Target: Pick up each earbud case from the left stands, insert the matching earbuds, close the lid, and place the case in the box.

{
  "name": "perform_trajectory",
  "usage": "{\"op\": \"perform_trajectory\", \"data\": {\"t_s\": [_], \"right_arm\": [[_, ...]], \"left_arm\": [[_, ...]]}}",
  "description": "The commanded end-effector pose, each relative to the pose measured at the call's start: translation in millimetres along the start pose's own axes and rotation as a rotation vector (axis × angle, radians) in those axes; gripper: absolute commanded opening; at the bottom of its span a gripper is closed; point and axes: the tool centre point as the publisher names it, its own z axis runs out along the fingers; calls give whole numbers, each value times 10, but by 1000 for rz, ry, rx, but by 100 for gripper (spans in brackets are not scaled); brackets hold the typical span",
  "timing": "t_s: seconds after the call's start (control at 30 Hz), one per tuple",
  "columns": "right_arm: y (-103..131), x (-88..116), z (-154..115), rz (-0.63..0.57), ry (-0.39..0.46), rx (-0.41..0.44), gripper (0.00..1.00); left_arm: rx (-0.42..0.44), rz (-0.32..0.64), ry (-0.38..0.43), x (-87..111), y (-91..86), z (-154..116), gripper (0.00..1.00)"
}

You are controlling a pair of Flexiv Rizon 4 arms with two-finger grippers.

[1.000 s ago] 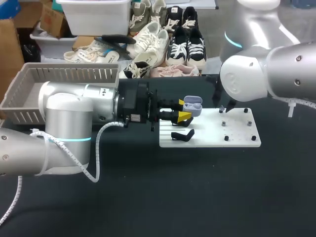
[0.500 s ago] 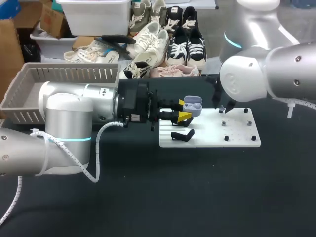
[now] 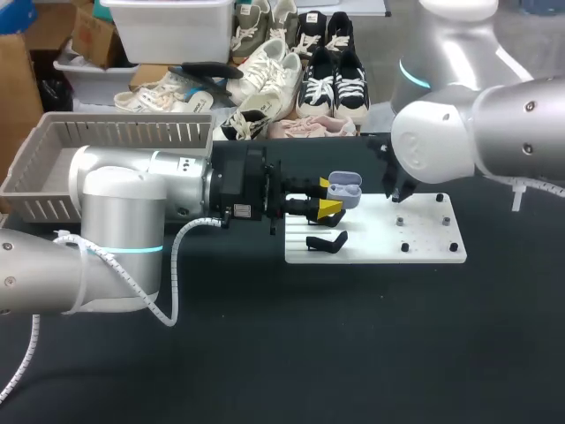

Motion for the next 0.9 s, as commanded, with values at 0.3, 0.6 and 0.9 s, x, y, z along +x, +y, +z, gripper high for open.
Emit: {"op": "perform_trajectory", "data": {"t_s": [0.3, 0.6, 0.9], "right_arm": [[-2, -8, 12, -2, 8, 7, 0], [-22, 1, -45, 0, 1, 1, 0], [-113, 24, -179, 17, -14, -16, 0]], "left_arm": [[-1, 1, -1, 5, 3, 1, 0], [-1, 1, -1, 5, 3, 1, 0], [-1, 1, -1, 5, 3, 1, 0]]}}
